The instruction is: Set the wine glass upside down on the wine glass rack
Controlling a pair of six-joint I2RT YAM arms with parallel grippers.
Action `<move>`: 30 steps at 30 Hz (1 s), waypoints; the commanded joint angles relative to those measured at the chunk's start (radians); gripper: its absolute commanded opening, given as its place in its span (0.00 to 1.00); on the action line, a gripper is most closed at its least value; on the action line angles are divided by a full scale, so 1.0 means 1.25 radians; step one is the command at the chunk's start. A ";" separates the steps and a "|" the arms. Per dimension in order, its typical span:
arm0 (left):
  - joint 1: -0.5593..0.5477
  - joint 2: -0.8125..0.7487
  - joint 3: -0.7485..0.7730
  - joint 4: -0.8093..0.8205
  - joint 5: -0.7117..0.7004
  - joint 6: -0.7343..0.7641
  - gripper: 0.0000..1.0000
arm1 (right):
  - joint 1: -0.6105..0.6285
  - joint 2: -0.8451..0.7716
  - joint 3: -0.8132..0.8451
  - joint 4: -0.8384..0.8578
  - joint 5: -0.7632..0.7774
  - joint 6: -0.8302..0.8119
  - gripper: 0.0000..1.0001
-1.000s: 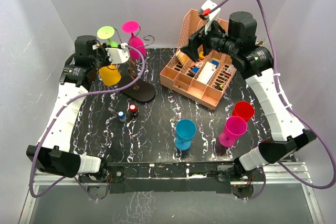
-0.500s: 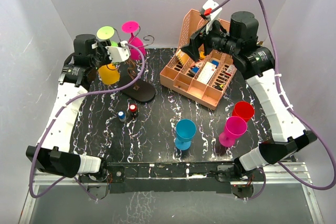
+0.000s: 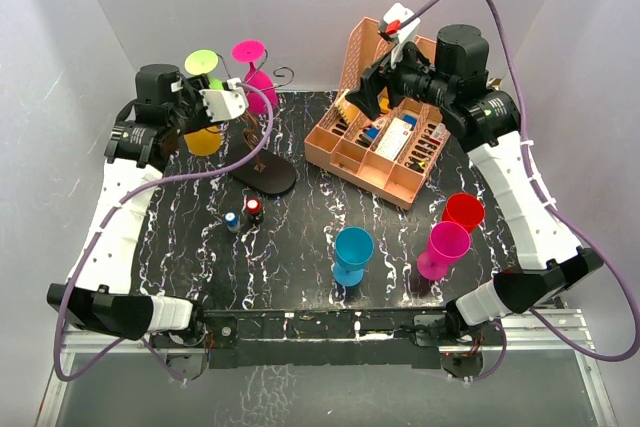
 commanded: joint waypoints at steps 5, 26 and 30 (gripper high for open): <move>-0.003 -0.068 0.067 -0.131 0.070 -0.013 0.53 | -0.002 -0.043 -0.038 0.018 0.011 -0.053 0.89; 0.014 -0.117 0.127 -0.091 -0.028 -0.333 0.80 | 0.126 -0.141 -0.307 -0.412 -0.131 -0.386 0.86; 0.026 -0.120 0.090 -0.027 -0.086 -0.353 0.85 | 0.160 -0.149 -0.388 -0.379 -0.113 -0.357 0.83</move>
